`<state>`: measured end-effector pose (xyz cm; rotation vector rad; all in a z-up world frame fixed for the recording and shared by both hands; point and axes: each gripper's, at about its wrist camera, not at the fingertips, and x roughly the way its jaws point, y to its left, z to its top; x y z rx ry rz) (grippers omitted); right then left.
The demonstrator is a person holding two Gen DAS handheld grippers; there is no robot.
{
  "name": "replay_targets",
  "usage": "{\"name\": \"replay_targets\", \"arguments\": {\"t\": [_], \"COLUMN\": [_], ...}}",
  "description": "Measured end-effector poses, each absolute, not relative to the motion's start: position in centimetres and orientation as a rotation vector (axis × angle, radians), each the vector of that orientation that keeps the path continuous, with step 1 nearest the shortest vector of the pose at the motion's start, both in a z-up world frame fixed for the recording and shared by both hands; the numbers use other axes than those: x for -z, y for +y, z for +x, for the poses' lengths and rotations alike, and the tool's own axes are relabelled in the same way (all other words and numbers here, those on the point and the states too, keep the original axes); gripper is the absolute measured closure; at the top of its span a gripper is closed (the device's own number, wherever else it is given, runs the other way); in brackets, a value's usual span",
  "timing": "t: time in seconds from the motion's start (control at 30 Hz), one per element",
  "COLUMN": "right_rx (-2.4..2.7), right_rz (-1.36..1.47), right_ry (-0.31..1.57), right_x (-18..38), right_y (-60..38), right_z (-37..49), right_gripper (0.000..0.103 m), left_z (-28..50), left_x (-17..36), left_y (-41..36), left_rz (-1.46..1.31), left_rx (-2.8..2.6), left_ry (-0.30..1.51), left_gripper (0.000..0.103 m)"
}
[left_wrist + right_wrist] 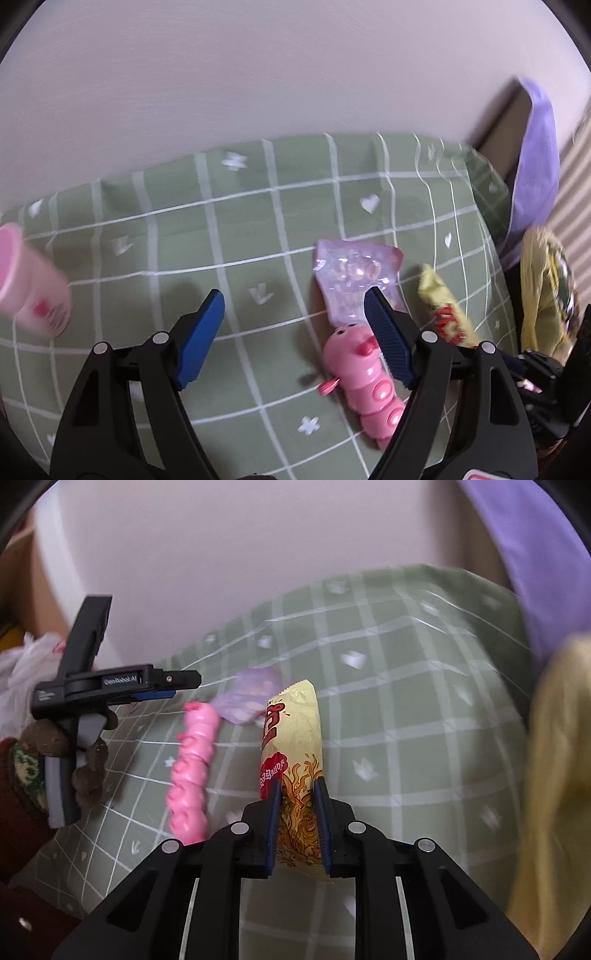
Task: Collect trash
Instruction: 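Grasp the yellow-red snack bag with the right gripper while the left gripper grasps the purple blister pack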
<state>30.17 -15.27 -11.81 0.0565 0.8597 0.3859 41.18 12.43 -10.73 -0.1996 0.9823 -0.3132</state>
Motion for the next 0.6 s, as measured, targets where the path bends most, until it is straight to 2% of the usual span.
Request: {"name": "replay_targets", "arguments": {"t": [0.23, 0.53, 0.57, 0.6], "right_rx": [-0.271, -0.293, -0.295, -0.292], "right_rz": [0.144, 0.191, 0.195, 0.195], "right_ry": [0.882, 0.869, 0.871, 0.876], "right_x": [12.6, 12.7, 12.7, 12.8], "right_y": [-19.8, -20.1, -20.1, -20.2], "right_z": [27.3, 27.2, 27.2, 27.2], "right_gripper": [0.084, 0.083, 0.080, 0.073], "left_z": [42.8, 42.7, 42.7, 42.8], "left_x": [11.9, 12.4, 12.4, 12.4], "left_y": [6.9, 2.9, 2.6, 2.6], "left_rz": [-0.045, 0.112, 0.115, 0.114], "left_rx": [0.417, 0.429, 0.432, 0.436], "left_ry": [1.052, 1.066, 1.066, 1.067], "left_gripper": [0.029, 0.029, 0.029, 0.029]}}
